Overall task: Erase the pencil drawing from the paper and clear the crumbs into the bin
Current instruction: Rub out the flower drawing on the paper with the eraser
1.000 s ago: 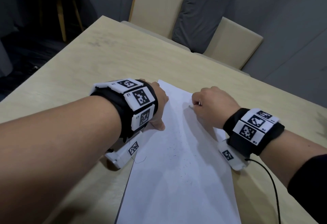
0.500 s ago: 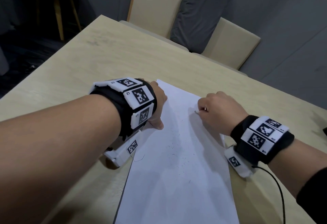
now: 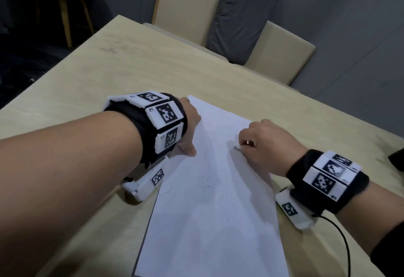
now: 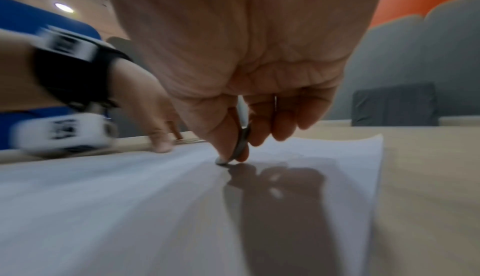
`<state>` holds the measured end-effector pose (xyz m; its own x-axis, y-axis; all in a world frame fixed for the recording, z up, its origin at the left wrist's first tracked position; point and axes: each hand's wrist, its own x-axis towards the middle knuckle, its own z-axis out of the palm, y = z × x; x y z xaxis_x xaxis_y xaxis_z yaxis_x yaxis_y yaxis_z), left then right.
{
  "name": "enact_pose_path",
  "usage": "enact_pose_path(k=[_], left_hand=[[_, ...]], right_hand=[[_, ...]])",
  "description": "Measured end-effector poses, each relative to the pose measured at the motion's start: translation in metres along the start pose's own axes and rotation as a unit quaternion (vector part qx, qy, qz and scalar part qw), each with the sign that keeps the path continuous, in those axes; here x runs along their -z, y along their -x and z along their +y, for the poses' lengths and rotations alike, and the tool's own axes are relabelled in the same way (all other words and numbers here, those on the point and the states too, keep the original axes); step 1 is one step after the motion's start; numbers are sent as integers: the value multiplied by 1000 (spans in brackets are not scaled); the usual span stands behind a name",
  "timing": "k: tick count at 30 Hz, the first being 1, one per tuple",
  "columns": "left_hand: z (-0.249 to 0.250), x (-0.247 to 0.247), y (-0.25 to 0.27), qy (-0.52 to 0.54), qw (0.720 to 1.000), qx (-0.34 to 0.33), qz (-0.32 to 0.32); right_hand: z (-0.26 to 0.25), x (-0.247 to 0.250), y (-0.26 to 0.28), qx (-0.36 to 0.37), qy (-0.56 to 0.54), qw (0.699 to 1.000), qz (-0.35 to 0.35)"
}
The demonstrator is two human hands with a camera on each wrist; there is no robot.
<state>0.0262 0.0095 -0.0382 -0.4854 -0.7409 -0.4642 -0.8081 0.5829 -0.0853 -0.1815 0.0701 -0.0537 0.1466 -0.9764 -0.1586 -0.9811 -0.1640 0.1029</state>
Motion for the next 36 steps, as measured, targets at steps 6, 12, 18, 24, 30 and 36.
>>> enact_pose_path(k=[6,12,18,24,30,36], left_hand=[[-1,-1,-1,7,1000,2,0],[0,-2,-2,1,1000,7,6],[-1,-1,-5,14,1000,13,-5],[-2,-2,-5,20,1000,13,-10],[0,-2,-4,11,1000,14,-1],[-1,-2,-2,15,1000,16,-9]], right_hand=[[-6,-2,18,58,-15,998,-31],[2,0,-1,21,8,1000,-3],[-8,0,14,40,16,999,-26],[-8,3,8,25,16,999,-25],[-12,2,16,31,31,999,-27],[-12,-1,24,47,-8,998,-47]])
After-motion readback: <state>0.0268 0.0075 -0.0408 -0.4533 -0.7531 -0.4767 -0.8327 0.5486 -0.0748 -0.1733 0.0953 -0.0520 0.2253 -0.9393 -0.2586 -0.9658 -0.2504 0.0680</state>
